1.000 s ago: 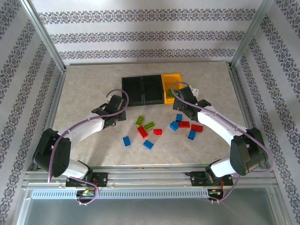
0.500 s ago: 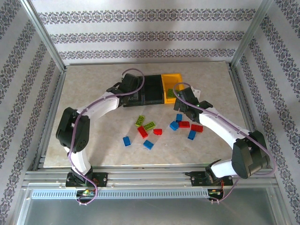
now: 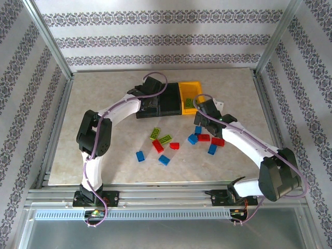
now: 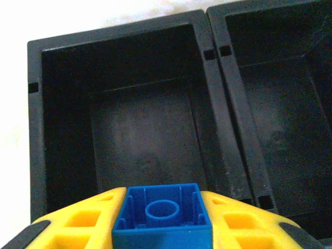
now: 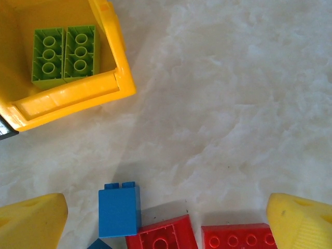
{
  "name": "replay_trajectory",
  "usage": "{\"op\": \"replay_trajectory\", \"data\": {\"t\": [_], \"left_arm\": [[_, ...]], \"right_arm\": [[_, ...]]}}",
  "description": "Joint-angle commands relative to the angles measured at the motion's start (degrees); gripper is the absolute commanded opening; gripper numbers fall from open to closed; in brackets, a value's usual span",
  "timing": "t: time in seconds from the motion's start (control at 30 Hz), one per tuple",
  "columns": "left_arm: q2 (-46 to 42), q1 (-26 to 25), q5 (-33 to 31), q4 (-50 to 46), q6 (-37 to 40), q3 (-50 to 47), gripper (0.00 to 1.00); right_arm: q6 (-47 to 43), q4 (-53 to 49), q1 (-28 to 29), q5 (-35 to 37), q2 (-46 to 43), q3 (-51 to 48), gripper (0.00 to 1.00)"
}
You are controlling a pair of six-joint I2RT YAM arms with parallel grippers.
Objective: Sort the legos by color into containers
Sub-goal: Place the lego in the container.
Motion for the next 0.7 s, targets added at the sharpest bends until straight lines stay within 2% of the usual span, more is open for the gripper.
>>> {"op": "replay_trajectory", "data": {"t": [0.0, 0.3, 0.47, 0.67], "left_arm": [[1.0, 1.0, -1.7, -2.9, 0.5, 1.7, 0.38], [0.0, 1.1, -1.9, -3.4, -0.1, 1.6, 0.51], [-2.2, 1.1, -1.7, -4.0, 0.0, 1.4, 0.52], [-8.9, 1.1, 0.2, -3.2, -0.9, -3.5, 0.56]], "right_arm": [[0.9, -0.9, 0.2, 1.9, -1.8, -1.0, 0.98], [1.0, -0.8, -0.2, 1.7, -1.9, -1.0, 0.98], [1.2, -0.8, -0.3, 1.6, -1.5, -0.7, 0.98], [1.9, -0.8, -0.3, 1.2, -0.7, -0.5, 0.98]]}}
